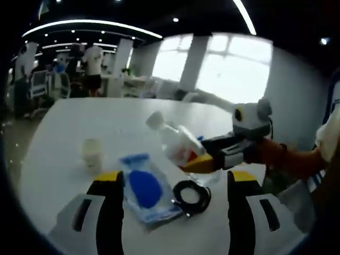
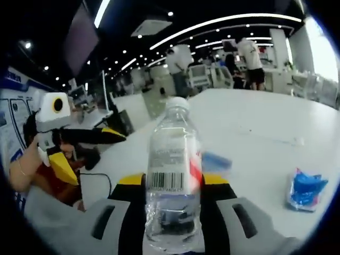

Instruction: Arrange the tabletop items into an orderly group along one side of the table until the central work area is clear of visible clutter.

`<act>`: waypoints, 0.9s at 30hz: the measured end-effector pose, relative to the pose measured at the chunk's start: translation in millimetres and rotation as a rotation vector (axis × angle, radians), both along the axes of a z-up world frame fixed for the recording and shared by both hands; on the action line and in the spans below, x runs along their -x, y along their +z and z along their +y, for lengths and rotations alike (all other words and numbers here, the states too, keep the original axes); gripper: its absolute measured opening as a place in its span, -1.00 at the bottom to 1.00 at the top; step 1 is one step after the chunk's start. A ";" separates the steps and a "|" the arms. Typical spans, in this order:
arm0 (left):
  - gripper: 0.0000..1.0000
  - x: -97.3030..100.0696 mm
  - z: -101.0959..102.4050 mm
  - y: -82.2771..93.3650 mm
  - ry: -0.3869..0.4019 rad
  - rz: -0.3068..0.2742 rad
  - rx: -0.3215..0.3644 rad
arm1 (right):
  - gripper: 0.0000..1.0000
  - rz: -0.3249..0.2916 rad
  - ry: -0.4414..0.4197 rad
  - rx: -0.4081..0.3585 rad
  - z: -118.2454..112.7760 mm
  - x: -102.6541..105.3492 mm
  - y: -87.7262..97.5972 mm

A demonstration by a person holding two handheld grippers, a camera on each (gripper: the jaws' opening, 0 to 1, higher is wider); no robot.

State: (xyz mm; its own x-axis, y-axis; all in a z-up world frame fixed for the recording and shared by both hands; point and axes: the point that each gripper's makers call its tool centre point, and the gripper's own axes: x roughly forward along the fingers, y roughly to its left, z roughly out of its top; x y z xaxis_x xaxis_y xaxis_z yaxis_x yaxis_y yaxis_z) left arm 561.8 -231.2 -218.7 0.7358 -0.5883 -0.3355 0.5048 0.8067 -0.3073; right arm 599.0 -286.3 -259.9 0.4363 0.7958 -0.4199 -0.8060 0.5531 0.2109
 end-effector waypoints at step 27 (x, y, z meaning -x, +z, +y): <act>0.21 -0.7 -35.9 2.6 0.086 0.163 0.301 | -0.23 -0.144 0.148 -0.133 23.6 48.9 31.2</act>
